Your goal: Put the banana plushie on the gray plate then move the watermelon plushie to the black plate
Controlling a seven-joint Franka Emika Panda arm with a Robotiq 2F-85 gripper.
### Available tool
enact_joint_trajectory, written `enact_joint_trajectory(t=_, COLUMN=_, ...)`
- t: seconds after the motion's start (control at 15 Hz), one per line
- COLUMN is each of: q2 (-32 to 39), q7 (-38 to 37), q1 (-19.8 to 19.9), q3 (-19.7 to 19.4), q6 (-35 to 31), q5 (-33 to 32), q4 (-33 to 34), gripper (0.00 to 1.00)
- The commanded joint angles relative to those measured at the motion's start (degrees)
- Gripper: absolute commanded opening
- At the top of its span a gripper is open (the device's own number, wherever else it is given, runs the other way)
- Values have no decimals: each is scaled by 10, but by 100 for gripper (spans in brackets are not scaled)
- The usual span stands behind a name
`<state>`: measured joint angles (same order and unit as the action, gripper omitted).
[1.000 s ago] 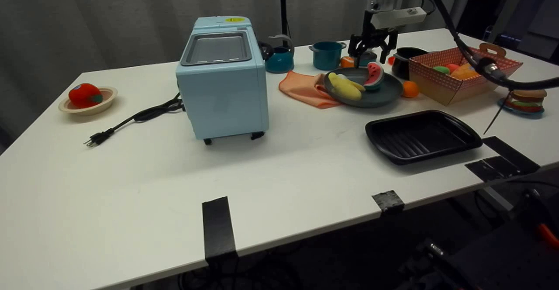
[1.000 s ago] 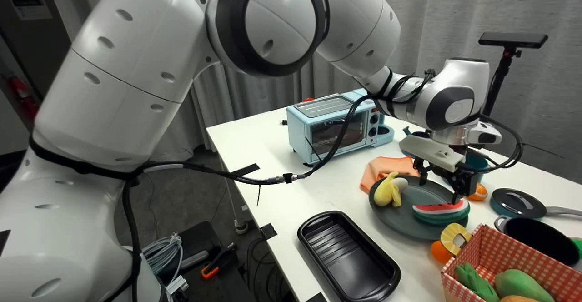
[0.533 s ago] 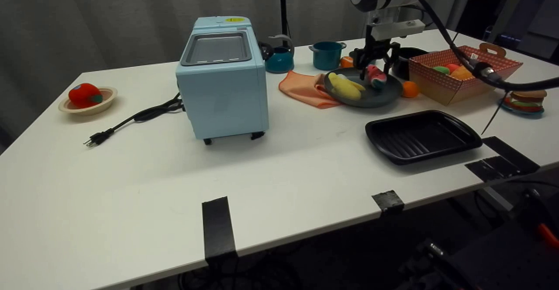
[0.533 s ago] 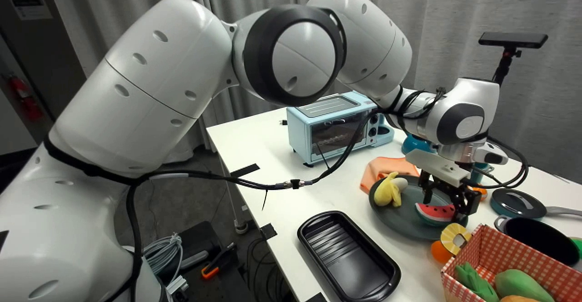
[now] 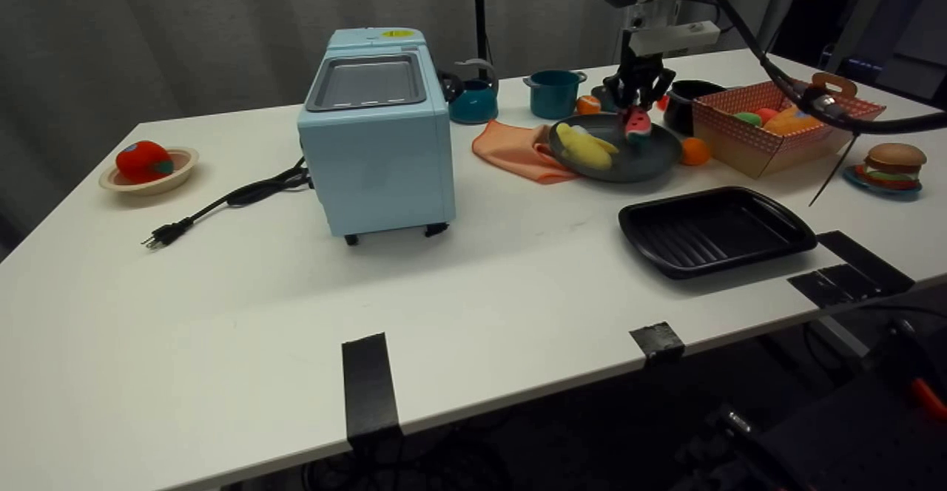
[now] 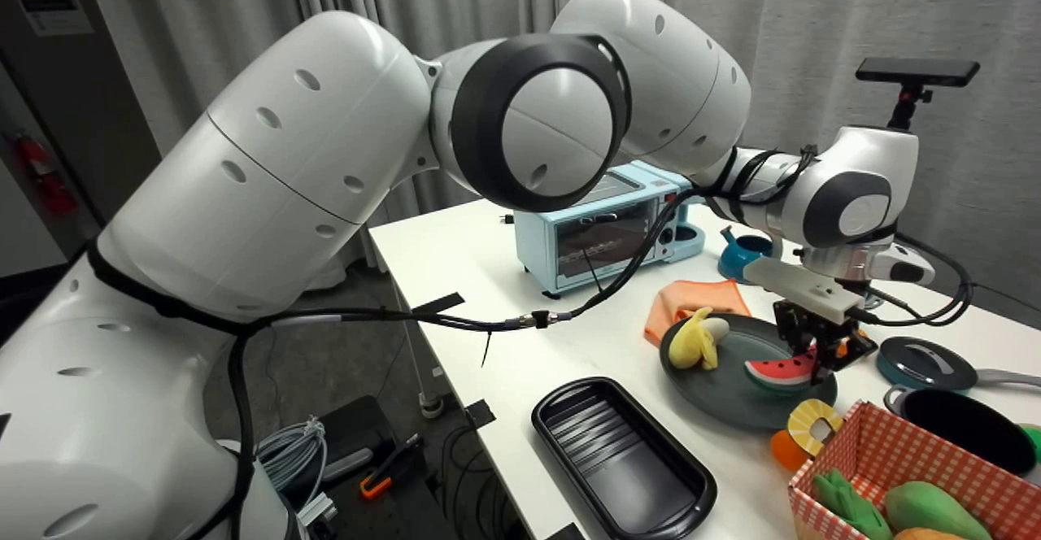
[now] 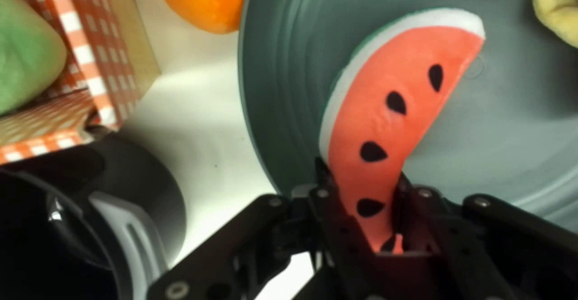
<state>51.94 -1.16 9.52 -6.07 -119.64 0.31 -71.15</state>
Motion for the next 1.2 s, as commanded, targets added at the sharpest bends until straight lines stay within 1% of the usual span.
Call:
enact_joint_trajectory(t=0.0, q2=-21, q7=0, q1=-1, q3=10, q6=-17, q5=7, q4=-18, gripper=1)
enact_joint_trajectory(t=0.07, q2=-30, q7=1, q1=-2, q3=12, q6=-28, q5=7, q4=-31, gripper=0)
enact_joint_trajectory(t=0.2, q2=-52, q7=1, q1=-8, q3=17, q6=-59, q5=7, q4=-66, gripper=3)
enact_joint_trajectory(t=0.27, q2=-68, q7=3, q1=-10, q3=19, q6=-83, q5=7, q4=-93, gripper=1)
enact_joint_trajectory(t=0.33, q2=-81, q7=4, q1=-13, q3=21, q6=-103, q5=7, q4=-115, gripper=2)
enact_joint_trajectory(t=0.67, q2=-156, q7=6, q1=-25, q3=28, q6=-216, q5=5, q4=-263, gripper=3)
enact_joint_trajectory(t=1.13, q2=-258, q7=0, q1=-39, q3=16, q6=-345, q5=-7, q4=-478, gripper=3)
